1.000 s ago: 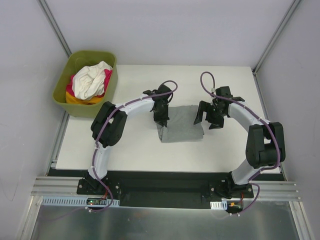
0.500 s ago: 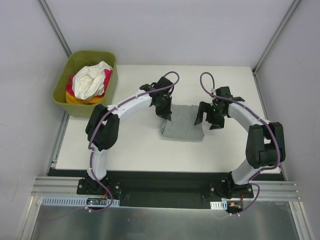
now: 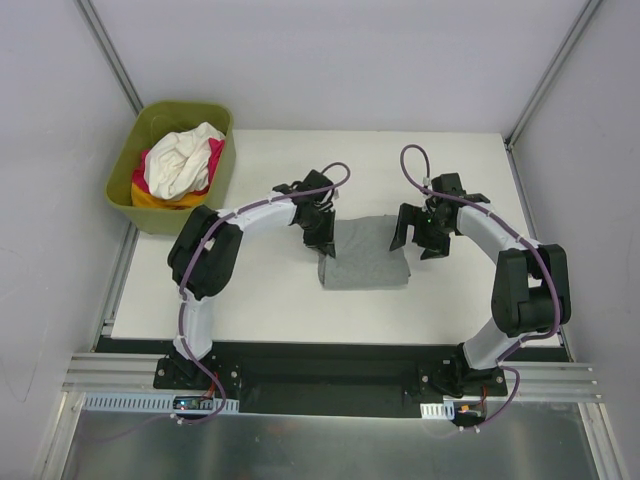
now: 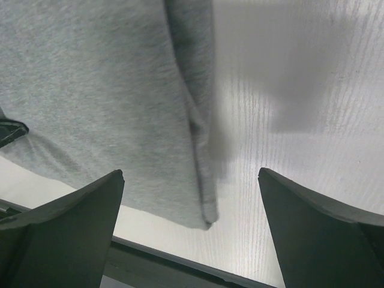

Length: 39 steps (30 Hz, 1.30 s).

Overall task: Fold and stack the t-shirts
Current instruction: Smooth out wrinkles on the folded tshirt

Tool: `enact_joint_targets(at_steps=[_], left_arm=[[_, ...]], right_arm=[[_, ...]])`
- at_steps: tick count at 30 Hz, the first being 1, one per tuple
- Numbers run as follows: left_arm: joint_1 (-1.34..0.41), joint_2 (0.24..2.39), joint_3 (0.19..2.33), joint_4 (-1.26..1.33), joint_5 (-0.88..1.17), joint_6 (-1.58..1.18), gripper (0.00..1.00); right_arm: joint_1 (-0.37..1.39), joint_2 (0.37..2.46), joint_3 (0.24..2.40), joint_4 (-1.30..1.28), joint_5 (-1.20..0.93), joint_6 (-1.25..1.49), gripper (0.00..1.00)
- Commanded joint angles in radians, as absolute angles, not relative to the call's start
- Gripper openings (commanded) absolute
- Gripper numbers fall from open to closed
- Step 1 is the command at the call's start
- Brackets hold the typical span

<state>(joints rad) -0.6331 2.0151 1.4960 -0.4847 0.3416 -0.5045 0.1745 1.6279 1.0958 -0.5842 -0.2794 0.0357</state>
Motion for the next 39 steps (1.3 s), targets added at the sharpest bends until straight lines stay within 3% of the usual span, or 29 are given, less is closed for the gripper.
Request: enact_joint_targets(at_steps=[1, 7, 9, 11, 12, 14, 15, 22, 30, 39], left_arm=[[-0.575, 1.945, 1.378, -0.391, 0.414, -0.480, 0.00], [-0.569, 1.939, 1.299, -0.357, 0.416, -0.492, 0.00], [-0.569, 1.930, 1.287, -0.357, 0.393, -0.505, 0.06], [-0.569, 1.907, 1.287, -0.357, 0.376, -0.508, 0.15], [-0.569, 1.898, 1.290, -0.357, 0.374, -0.508, 0.35], [-0.568, 1.868, 1.295, -0.359, 0.371, -0.509, 0.48], [-0.569, 1.858, 1.295, -0.357, 0.371, -0.512, 0.60], [-0.571, 1.778, 1.223, -0.373, 0.333, -0.541, 0.75], [-0.598, 1.818, 1.193, -0.403, 0.341, -0.566, 0.79], [-0.643, 1.966, 1.295, -0.406, 0.339, -0.586, 0.69]], right_arm=[[0.169, 1.591, 1.127, -0.609, -0.265, 0.023, 0.99], [0.167, 1.585, 1.132, -0.615, -0.268, 0.025, 0.99], [0.169, 1.575, 1.134, -0.615, -0.275, 0.025, 0.99], [0.172, 1.565, 1.138, -0.617, -0.281, 0.023, 0.99], [0.170, 1.560, 1.138, -0.615, -0.281, 0.023, 0.99], [0.175, 1.551, 1.141, -0.615, -0.282, 0.021, 0.99], [0.175, 1.545, 1.140, -0.618, -0.282, 0.021, 0.99], [0.178, 1.529, 1.121, -0.621, -0.278, 0.017, 0.99], [0.178, 1.529, 1.112, -0.621, -0.275, 0.015, 0.99], [0.178, 1.534, 1.114, -0.623, -0.272, 0.012, 0.99]])
